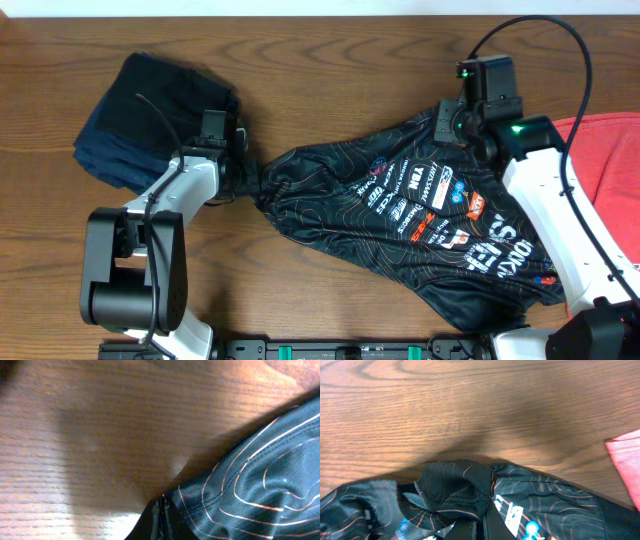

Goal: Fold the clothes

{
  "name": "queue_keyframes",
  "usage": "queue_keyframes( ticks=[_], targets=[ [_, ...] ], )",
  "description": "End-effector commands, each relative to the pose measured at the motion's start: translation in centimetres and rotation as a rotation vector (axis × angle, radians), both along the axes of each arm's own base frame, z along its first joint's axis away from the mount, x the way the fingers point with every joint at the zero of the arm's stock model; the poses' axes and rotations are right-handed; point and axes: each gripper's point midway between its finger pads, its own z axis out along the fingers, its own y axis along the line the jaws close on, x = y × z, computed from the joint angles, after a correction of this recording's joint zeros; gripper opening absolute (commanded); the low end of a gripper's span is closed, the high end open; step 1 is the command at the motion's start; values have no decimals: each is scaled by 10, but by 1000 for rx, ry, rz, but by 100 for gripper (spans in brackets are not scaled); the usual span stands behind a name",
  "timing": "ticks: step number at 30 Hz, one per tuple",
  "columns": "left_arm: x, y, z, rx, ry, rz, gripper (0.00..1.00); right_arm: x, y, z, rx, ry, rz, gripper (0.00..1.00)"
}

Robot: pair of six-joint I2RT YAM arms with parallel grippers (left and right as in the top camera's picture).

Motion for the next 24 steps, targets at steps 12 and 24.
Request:
queue_keyframes(
  ticks=[12,24],
  targets=[
    [-25,-4,14,-29,77,10,6,-1,-8,16,0,-42,-33,1],
    [-29,-2,142,-23,-140,-52,6,1,-19,79,9,-185,-37,1]
  ],
)
